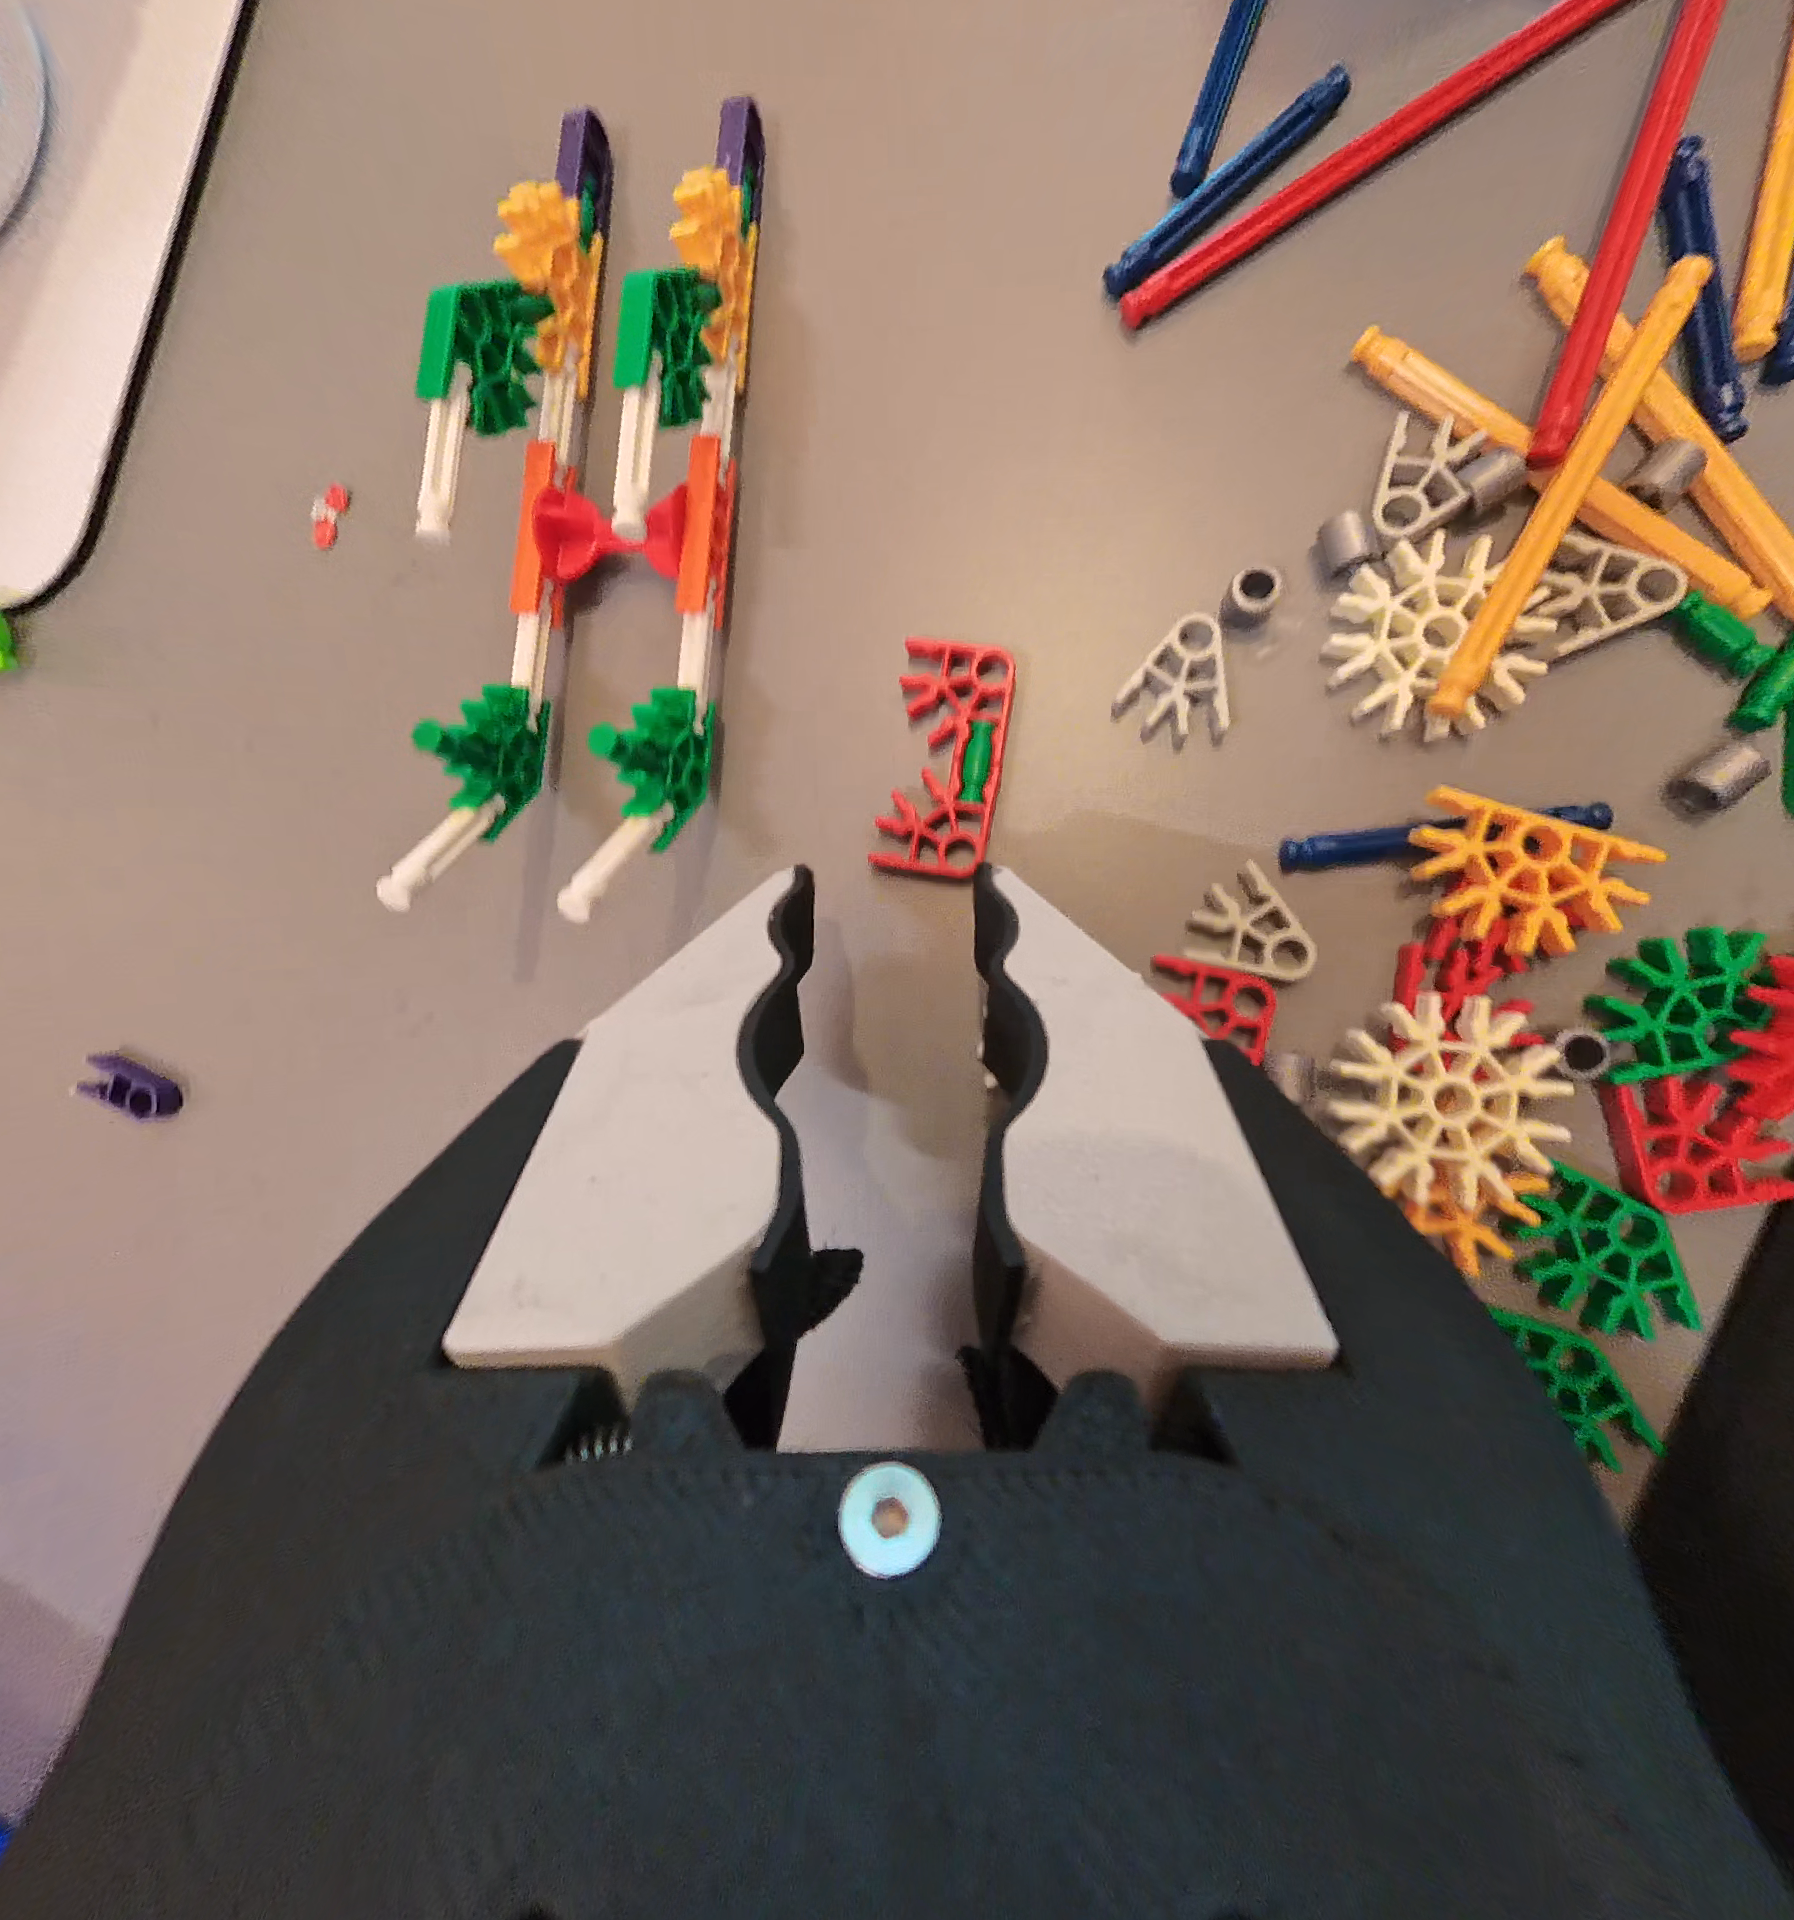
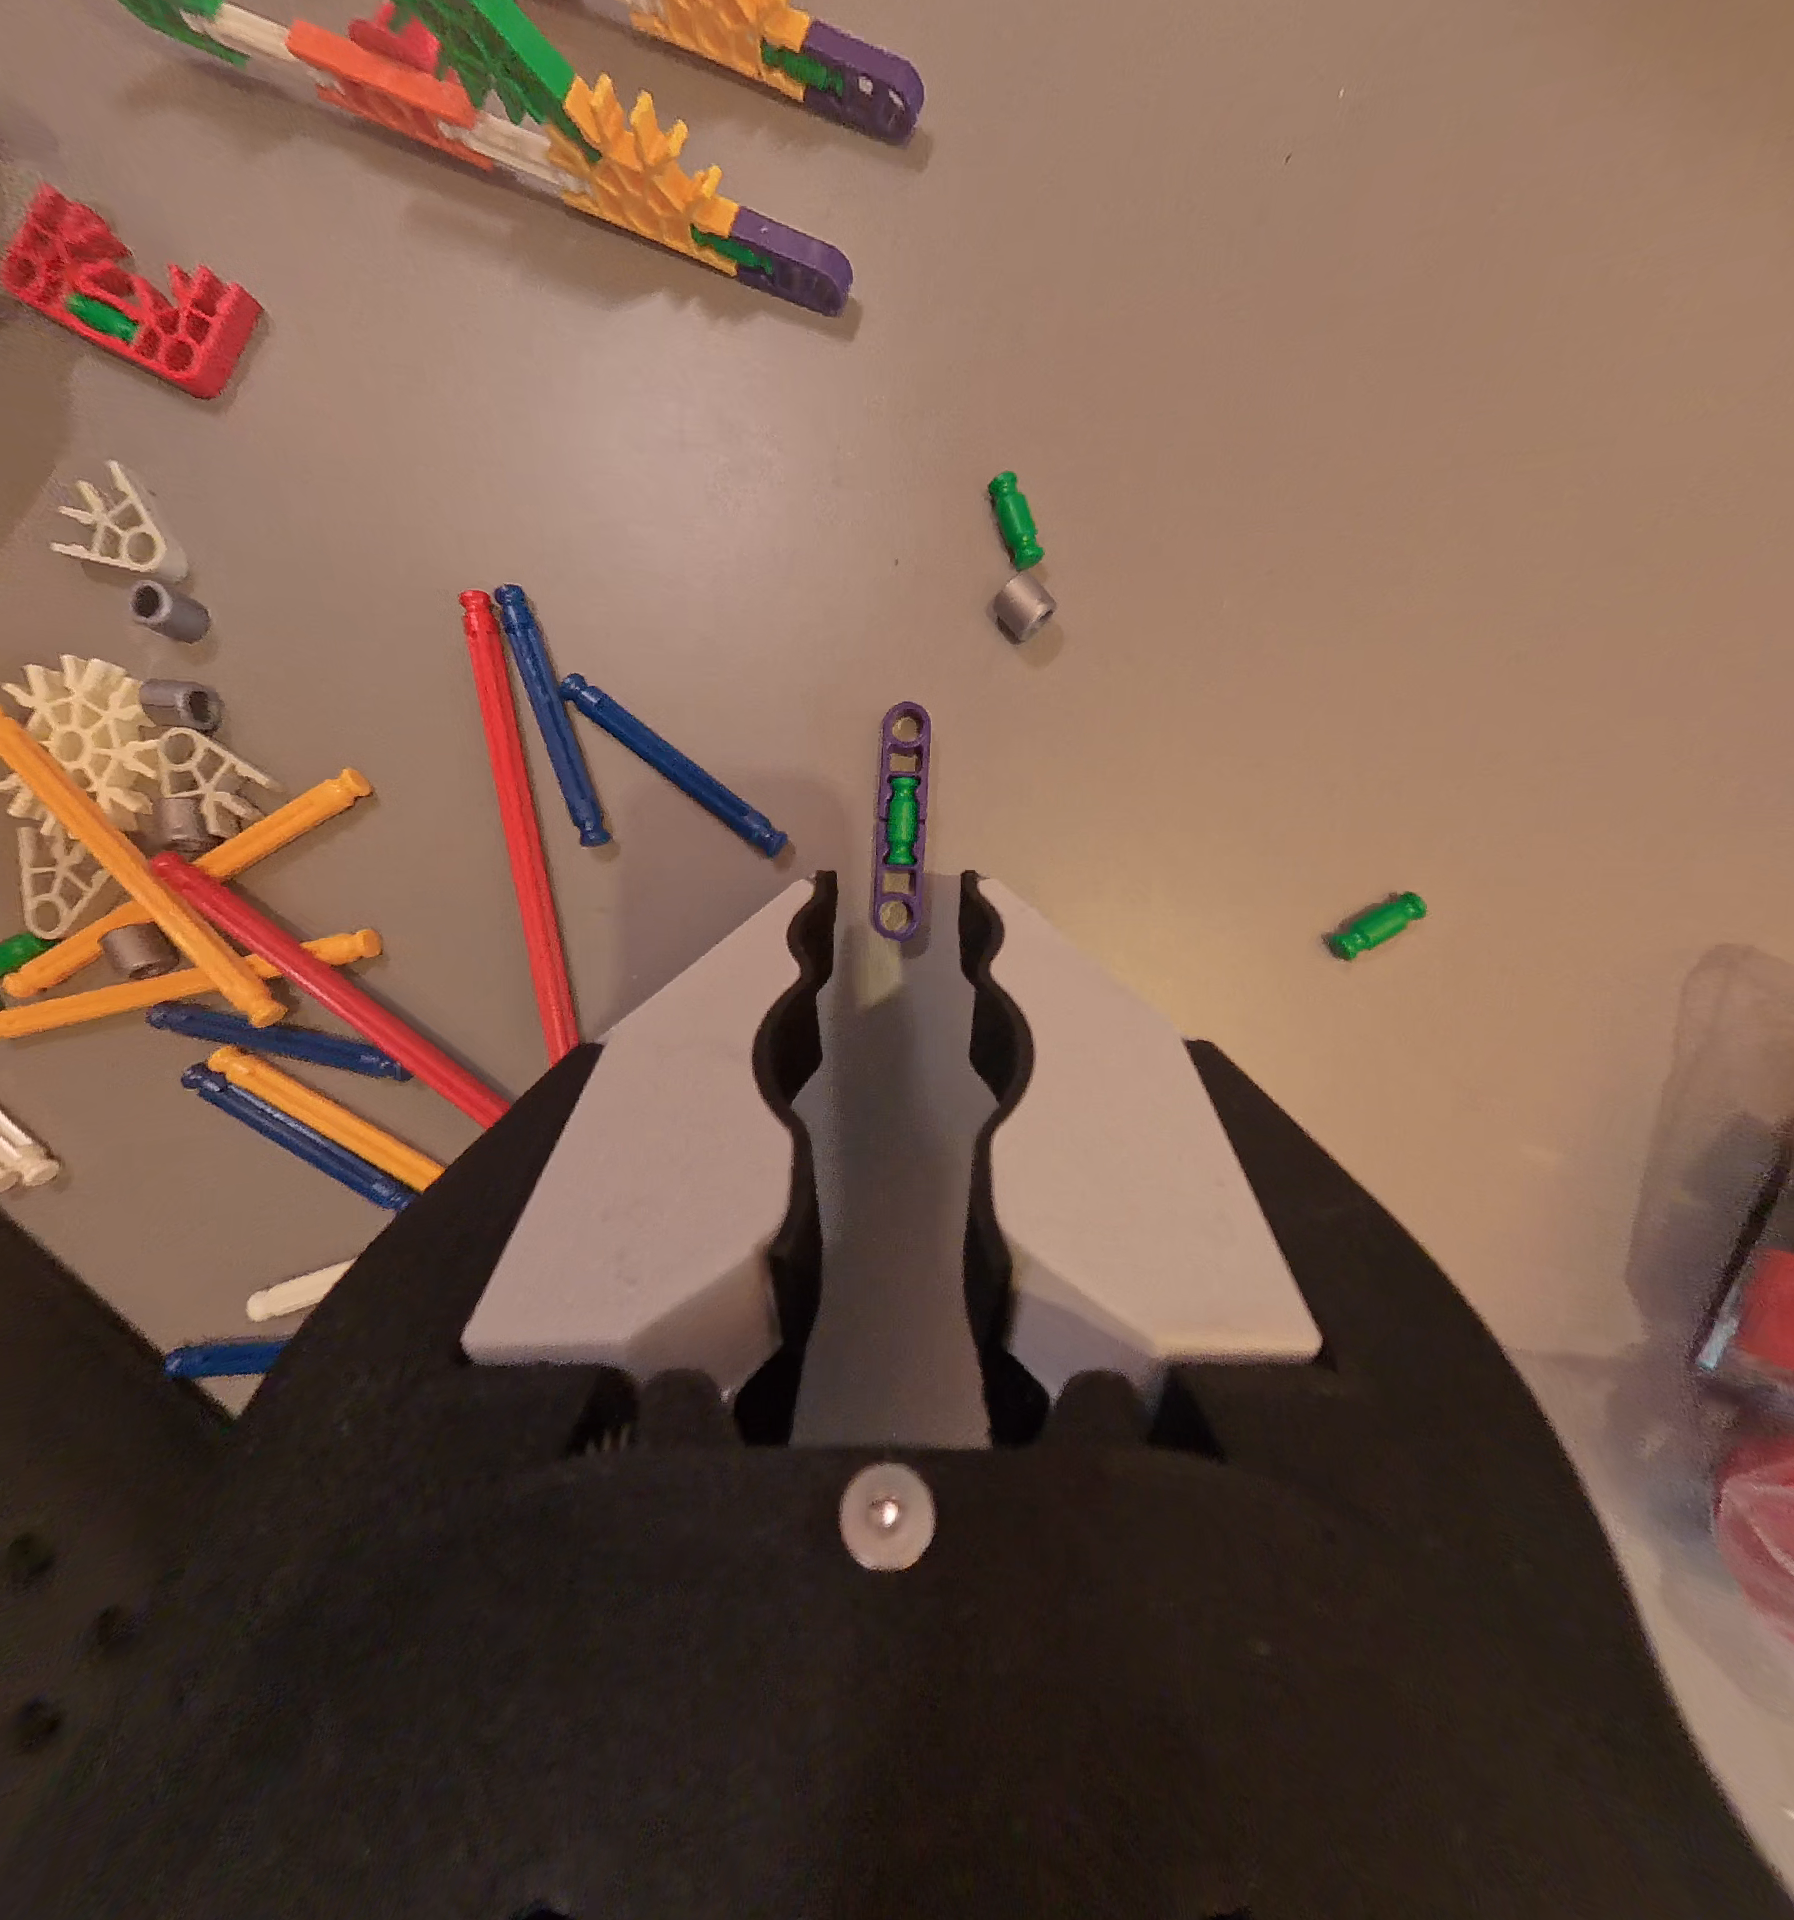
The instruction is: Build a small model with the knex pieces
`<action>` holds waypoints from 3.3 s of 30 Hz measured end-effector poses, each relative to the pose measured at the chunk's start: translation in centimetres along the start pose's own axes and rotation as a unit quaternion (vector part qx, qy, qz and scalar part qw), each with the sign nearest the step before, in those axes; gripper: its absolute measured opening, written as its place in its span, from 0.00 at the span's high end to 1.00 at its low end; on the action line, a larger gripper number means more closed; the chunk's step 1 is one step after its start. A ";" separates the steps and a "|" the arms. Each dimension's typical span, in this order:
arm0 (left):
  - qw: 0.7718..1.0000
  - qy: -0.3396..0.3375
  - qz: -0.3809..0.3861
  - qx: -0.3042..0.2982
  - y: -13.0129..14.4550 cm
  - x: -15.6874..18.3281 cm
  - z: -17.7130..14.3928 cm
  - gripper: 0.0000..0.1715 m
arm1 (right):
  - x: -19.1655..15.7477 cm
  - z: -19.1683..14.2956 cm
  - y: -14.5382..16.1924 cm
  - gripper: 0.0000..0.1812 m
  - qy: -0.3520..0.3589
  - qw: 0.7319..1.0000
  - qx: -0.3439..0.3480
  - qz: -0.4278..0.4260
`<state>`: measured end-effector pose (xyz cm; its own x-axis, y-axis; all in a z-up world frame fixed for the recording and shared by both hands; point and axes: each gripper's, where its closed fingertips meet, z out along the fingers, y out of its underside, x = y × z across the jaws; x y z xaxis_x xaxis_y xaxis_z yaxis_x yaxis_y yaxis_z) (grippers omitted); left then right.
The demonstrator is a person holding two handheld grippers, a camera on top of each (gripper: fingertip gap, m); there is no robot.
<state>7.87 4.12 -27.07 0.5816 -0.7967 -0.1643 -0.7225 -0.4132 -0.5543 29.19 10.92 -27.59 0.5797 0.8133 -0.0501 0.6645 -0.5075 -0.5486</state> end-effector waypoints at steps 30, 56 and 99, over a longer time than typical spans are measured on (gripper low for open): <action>0.997 0.019 -0.070 0.018 1.6 3.5 -1.4 0.83 | -15.1 3.1 -2.7 0.91 -0.116 0.988 0.018 -0.100; 0.999 0.000 0.033 0.022 -1.6 1.9 2.3 0.93 | -15.5 1.5 -1.5 0.85 -0.082 0.994 0.059 -0.038; 0.824 0.143 -0.352 0.421 -10.5 1.3 -12.1 0.69 | -18.3 -7.5 -15.6 0.98 0.046 0.937 0.291 -0.187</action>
<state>11.73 2.11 -11.57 0.5464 -0.6122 0.5715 0.3411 -0.4606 -0.8195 11.72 1.81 -11.86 0.4141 0.8616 0.2935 0.4753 0.0703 -0.8770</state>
